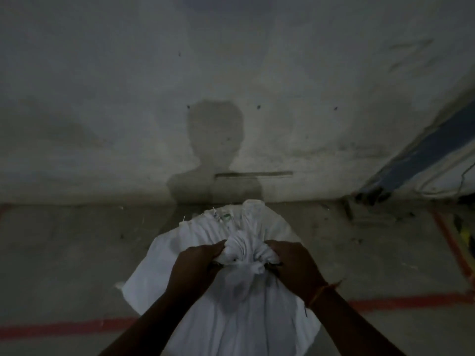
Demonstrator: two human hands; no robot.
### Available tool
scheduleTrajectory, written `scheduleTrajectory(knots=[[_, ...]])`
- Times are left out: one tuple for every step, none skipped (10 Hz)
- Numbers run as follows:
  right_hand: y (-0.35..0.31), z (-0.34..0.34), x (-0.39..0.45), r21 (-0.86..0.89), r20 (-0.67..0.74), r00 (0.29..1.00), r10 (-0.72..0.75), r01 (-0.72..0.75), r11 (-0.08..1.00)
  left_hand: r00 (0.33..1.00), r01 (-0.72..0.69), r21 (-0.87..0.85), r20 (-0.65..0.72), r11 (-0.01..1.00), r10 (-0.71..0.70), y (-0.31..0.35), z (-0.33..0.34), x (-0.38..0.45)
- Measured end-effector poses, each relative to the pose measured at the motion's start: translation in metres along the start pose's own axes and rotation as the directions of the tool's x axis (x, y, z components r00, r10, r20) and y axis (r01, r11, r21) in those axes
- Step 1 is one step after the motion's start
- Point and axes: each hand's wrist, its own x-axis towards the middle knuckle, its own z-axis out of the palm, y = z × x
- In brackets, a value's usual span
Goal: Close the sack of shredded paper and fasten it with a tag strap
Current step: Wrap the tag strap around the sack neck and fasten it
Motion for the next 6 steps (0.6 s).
scheduleTrajectory(knots=[[0.041, 0.064, -0.005, -0.013, 0.058, 0.998, 0.034, -0.033, 0.999, 0.995, 0.062, -0.006, 0.079, 0.998, -0.062, -0.033, 0.061, 0.0], [0.071, 0.117, -0.013, -0.047, 0.095, 0.993, 0.075, -0.071, 0.996, 0.983, 0.125, 0.012, 0.136, 0.992, -0.125, -0.059, 0.114, -0.004], [0.073, 0.157, -0.02, -0.14, 0.085, 0.991, 0.102, -0.089, 0.986, 0.969, 0.2, -0.022, 0.155, 0.98, -0.194, -0.087, 0.166, -0.021], [0.067, 0.192, -0.028, -0.197, 0.13, 0.984, 0.121, -0.094, 0.976, 0.962, 0.258, 0.012, 0.095, 0.966, -0.258, -0.117, 0.201, -0.048], [0.073, 0.221, -0.054, -0.17, 0.199, 0.951, 0.238, -0.206, 0.964, 0.939, 0.238, 0.121, 0.224, 0.964, -0.261, -0.112, 0.194, -0.051], [0.072, 0.224, -0.042, -0.228, 0.046, 0.959, 0.281, -0.264, 0.937, 0.905, 0.256, 0.115, 0.321, 0.96, -0.28, -0.091, 0.173, -0.047]])
